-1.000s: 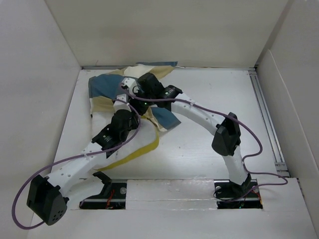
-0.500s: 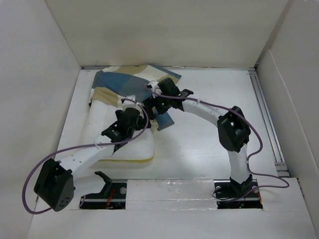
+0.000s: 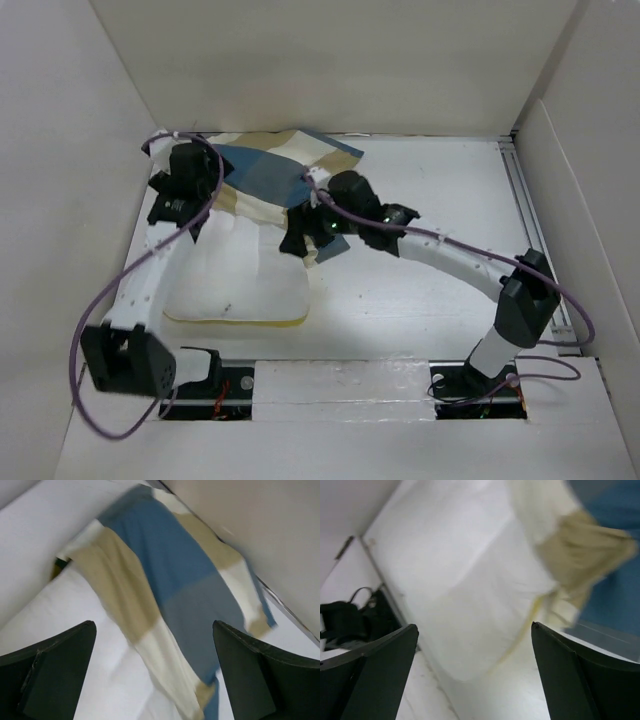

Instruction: Put the pillow into the pillowcase

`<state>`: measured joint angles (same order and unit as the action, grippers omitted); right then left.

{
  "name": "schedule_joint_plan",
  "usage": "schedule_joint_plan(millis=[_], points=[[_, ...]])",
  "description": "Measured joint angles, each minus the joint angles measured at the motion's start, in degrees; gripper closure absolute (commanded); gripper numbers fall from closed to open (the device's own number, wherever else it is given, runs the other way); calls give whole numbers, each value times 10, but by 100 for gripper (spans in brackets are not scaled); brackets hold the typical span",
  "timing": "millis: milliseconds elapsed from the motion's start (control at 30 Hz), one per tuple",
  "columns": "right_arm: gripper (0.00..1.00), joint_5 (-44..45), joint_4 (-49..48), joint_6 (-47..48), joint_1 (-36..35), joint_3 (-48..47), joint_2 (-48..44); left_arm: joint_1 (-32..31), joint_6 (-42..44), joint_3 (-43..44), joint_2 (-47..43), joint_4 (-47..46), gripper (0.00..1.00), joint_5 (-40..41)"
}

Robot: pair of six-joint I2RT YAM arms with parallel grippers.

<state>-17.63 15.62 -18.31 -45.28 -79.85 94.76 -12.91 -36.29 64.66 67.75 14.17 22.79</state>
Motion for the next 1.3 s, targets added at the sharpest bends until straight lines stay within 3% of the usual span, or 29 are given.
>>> schedule_joint_plan(millis=[100,200,333,400,433,467,500,567,667,900,967,1067,1100,1200,1300], points=[[0,-20,-44,-30,-84,-1,11,88,-8,73,127,2,0,-10],[0,-69,-96,-67,-146,0,56,126,-9,143,275,-1,0,-16],[0,-99,-137,-108,-163,7,139,137,-5,188,425,-5,3,-31],[0,-98,-152,-127,-152,31,168,132,-6,179,450,-18,12,-29],[0,-98,-158,-134,-144,46,173,128,-6,173,447,-26,18,-26],[0,-96,-165,-147,-132,57,172,124,-7,167,435,-30,31,-27],[0,-94,-165,-150,-122,64,167,120,-8,160,422,-32,31,-30],[0,-69,-156,-161,-95,79,145,112,-11,107,380,-66,64,-48],[0,-21,-116,-166,-32,86,120,94,-12,14,319,-110,77,-61],[0,138,-2,-124,124,35,113,2,-7,-133,222,-170,77,-60],[0,183,17,-110,159,20,106,-48,-7,-153,198,-166,70,-63],[0,215,39,-96,187,21,74,-115,-12,-160,183,-155,82,-75],[0,223,42,-89,185,26,57,-129,-14,-159,182,-151,100,-85],[0,233,21,-52,133,67,-23,-139,-16,-142,181,-129,100,-110],[0,243,-30,1,21,115,-90,-134,-13,-112,179,-94,100,-130]])
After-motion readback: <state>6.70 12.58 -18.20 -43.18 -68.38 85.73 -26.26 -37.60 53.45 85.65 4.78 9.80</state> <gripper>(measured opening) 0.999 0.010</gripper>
